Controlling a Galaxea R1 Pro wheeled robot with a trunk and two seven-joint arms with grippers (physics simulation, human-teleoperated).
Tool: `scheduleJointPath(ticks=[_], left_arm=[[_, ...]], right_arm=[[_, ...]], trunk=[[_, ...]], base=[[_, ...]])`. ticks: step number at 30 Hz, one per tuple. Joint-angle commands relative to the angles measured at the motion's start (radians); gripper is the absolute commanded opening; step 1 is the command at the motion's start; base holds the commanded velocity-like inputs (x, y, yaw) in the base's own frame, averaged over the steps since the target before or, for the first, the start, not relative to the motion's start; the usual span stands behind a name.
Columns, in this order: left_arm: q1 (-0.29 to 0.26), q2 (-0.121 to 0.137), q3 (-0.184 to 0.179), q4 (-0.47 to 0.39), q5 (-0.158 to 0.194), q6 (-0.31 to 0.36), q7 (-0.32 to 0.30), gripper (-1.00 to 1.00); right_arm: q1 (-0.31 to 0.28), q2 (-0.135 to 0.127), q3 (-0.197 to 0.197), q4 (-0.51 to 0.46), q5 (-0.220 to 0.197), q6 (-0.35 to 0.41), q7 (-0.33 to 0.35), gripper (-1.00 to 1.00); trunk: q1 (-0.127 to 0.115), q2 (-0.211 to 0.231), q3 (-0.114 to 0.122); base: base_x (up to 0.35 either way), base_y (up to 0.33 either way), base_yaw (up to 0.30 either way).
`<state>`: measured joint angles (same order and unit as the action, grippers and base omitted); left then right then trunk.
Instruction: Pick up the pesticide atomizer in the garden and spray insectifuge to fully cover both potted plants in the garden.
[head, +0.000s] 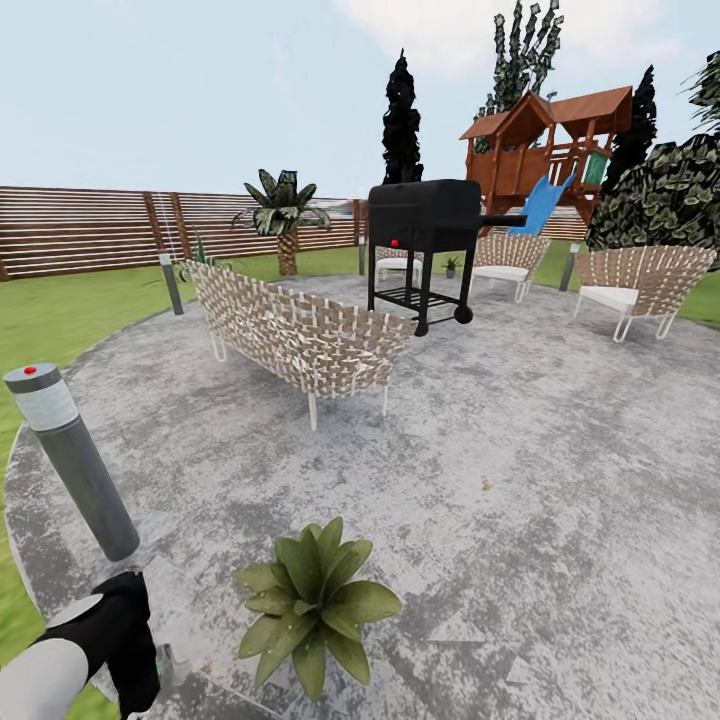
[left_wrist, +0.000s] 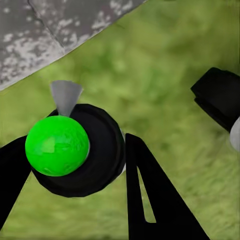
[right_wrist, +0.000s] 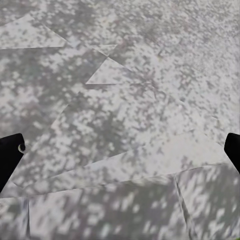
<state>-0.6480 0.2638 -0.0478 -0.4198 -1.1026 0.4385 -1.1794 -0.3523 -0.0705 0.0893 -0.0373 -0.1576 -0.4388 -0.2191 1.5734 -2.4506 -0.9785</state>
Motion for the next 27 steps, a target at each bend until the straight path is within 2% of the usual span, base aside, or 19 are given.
scheduleJointPath(ticks=[1, 4, 7, 8, 15, 17, 21, 27], left_arm=[[0.000, -0.002, -0.002, -0.005, 0.001, 0.011, 0.009, -1.00], [-0.003, -0.007, 0.013, -0.020, 0.002, 0.018, 0.039, -1.00], [-0.015, -0.009, 0.076, -0.070, 0.001, 0.022, 0.047, -1.00], [-0.017, -0.009, 0.084, -0.085, 0.000, 0.024, 0.043, -1.00], [-0.002, -0.007, 0.087, -0.089, -0.014, 0.010, 0.054, -1.00], [0.007, -0.004, 0.088, -0.063, -0.009, 0.004, 0.084, -1.00], [0.021, -0.006, 0.093, -0.035, 0.000, -0.060, 0.142, -1.00], [0.017, -0.015, 0.097, -0.056, 0.002, -0.067, 0.143, -1.00]], right_arm=[[0.000, 0.000, 0.009, 0.000, -0.010, -0.003, -0.002, 1.00], [0.000, 0.000, 0.008, 0.000, -0.010, -0.004, -0.002, 1.00], [0.000, 0.000, 0.007, 0.000, -0.010, -0.004, -0.002, 1.00], [0.000, 0.000, 0.007, 0.000, -0.010, -0.004, -0.002, 1.00], [0.000, -0.001, 0.009, 0.005, -0.009, -0.003, 0.001, 1.00], [0.000, -0.002, 0.009, 0.005, -0.008, -0.003, 0.001, 1.00], [0.000, -0.001, 0.009, 0.005, -0.009, -0.003, 0.000, 1.00], [0.000, 0.000, 0.009, 0.002, -0.010, -0.003, -0.002, 1.00]], trunk=[[0.000, 0.000, -0.001], [0.000, 0.000, -0.001], [0.000, 0.000, -0.001], [0.000, 0.000, -0.001], [0.000, 0.000, -0.001], [0.000, 0.000, -0.001], [0.000, 0.000, -0.001], [0.000, 0.000, -0.001]], base=[[0.000, 0.000, 0.000], [0.000, 0.000, 0.000], [0.000, 0.000, 0.000], [0.000, 0.000, 0.000], [0.000, 0.000, 0.000], [0.000, 0.000, 0.000], [0.000, 0.000, 0.000], [0.029, 0.025, -0.001]])
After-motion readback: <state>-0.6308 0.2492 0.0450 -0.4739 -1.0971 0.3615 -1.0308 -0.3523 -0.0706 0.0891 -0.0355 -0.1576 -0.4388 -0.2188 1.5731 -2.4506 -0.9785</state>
